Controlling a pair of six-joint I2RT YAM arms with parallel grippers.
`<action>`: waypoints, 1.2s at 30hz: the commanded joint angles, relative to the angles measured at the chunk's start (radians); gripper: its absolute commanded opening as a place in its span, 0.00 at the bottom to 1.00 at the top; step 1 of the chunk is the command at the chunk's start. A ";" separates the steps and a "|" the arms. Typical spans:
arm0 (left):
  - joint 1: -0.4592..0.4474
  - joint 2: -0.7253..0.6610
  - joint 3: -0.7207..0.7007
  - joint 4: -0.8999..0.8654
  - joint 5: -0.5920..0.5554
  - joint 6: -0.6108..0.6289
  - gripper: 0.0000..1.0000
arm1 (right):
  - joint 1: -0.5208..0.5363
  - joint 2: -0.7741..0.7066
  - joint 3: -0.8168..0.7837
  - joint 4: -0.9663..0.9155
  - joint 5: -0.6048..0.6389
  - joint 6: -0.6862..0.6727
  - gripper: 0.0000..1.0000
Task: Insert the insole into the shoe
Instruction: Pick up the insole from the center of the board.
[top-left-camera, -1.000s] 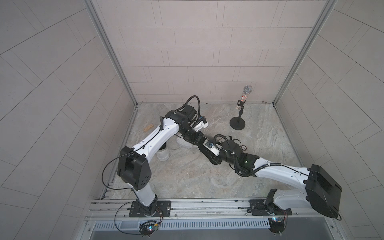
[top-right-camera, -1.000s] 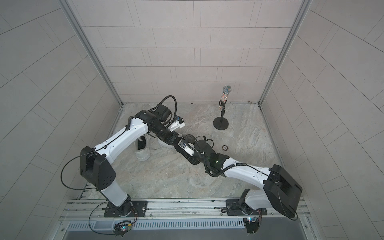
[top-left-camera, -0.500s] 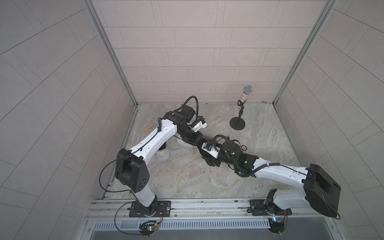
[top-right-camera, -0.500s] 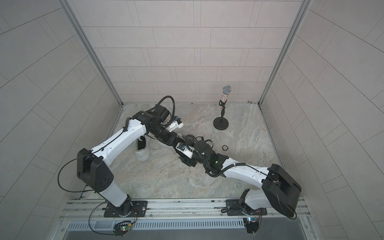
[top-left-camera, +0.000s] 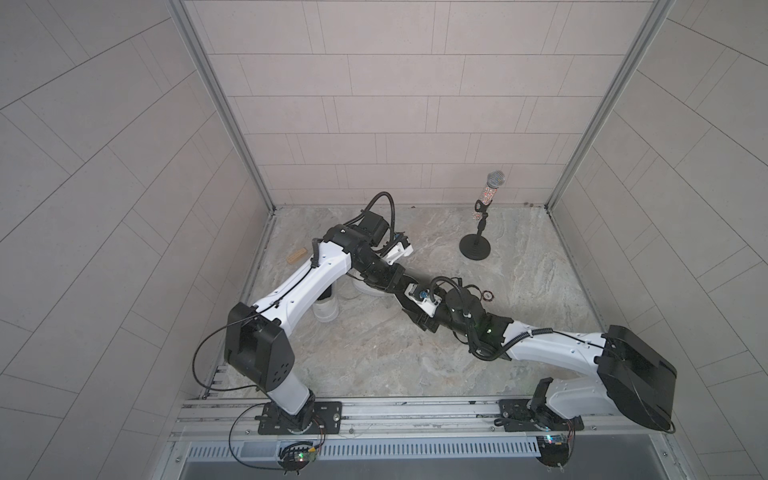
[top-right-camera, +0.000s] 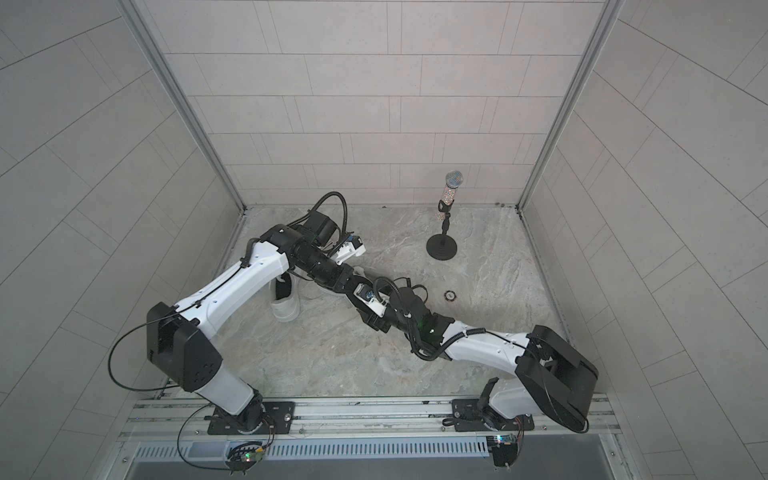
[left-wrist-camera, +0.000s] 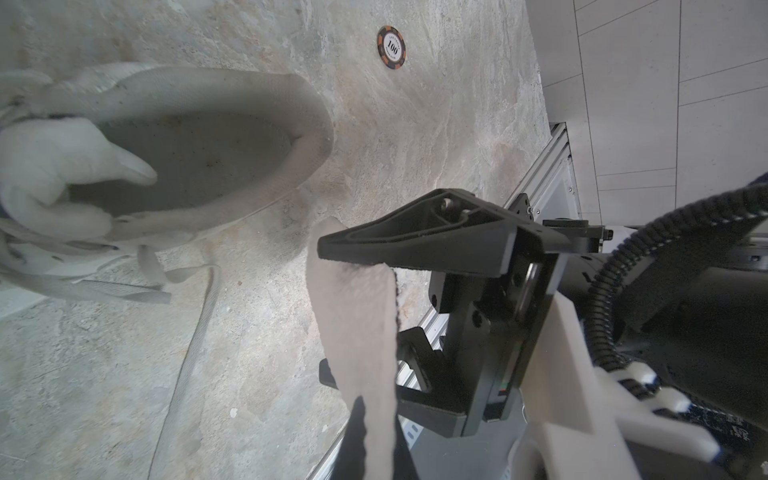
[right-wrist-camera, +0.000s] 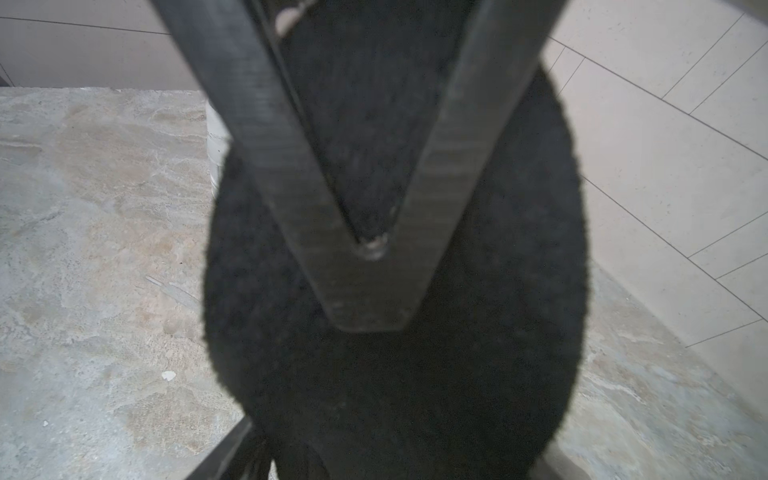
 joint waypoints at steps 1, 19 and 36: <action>-0.001 -0.021 -0.008 0.048 0.042 -0.018 0.00 | 0.013 -0.012 -0.016 0.053 0.030 -0.009 0.72; 0.000 -0.089 -0.063 0.063 0.050 -0.020 0.00 | 0.016 -0.004 -0.033 0.144 -0.040 0.029 0.60; 0.006 -0.084 -0.007 0.049 -0.136 -0.032 0.44 | 0.007 -0.090 0.064 -0.275 -0.031 0.147 0.37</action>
